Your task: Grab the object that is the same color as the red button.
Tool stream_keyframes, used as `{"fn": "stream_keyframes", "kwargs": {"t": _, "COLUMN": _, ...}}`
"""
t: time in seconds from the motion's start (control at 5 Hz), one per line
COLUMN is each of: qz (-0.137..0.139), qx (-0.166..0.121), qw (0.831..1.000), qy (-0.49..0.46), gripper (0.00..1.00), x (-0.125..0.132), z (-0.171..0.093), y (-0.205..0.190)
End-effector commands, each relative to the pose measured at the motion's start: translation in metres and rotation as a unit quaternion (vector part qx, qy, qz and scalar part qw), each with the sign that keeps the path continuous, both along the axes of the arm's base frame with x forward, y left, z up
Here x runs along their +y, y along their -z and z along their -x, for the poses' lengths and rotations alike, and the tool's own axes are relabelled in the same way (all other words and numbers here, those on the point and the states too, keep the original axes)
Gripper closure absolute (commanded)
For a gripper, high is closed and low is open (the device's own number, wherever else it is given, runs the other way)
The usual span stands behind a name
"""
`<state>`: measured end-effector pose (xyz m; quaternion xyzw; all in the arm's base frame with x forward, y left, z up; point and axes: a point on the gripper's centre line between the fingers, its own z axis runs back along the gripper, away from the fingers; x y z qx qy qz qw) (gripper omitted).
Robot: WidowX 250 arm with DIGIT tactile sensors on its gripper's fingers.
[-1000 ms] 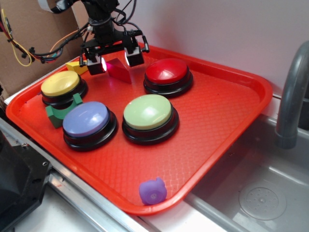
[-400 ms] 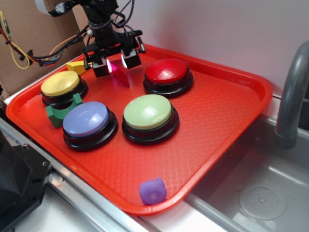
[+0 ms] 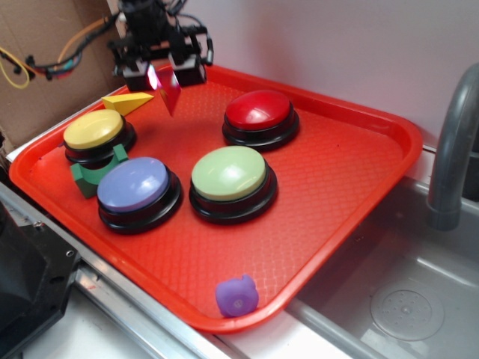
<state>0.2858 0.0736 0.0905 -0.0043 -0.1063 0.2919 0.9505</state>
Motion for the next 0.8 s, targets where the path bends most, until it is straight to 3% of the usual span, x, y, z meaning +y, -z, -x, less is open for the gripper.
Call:
{"fn": "stream_keyframes", "kwargs": {"t": 0.0, "qz": 0.012, "qx": 0.003, "qw": 0.986, "qy": 0.165, "gripper": 1.00, "x": -0.035, "z": 0.016, "y": -0.057}}
{"fn": "stream_keyframes", "kwargs": {"t": 0.2, "qz": 0.021, "qx": 0.020, "qw": 0.980, "qy": 0.197, "gripper": 1.00, "x": -0.051, "z": 0.038, "y": -0.061}}
{"fn": "stream_keyframes", "kwargs": {"t": 0.4, "qz": 0.027, "qx": 0.005, "qw": 0.980, "qy": 0.198, "gripper": 1.00, "x": -0.059, "z": 0.053, "y": -0.061}}
{"fn": "stream_keyframes", "kwargs": {"t": 0.6, "qz": 0.031, "qx": 0.035, "qw": 0.983, "qy": 0.180, "gripper": 0.70, "x": -0.046, "z": 0.057, "y": -0.065}}
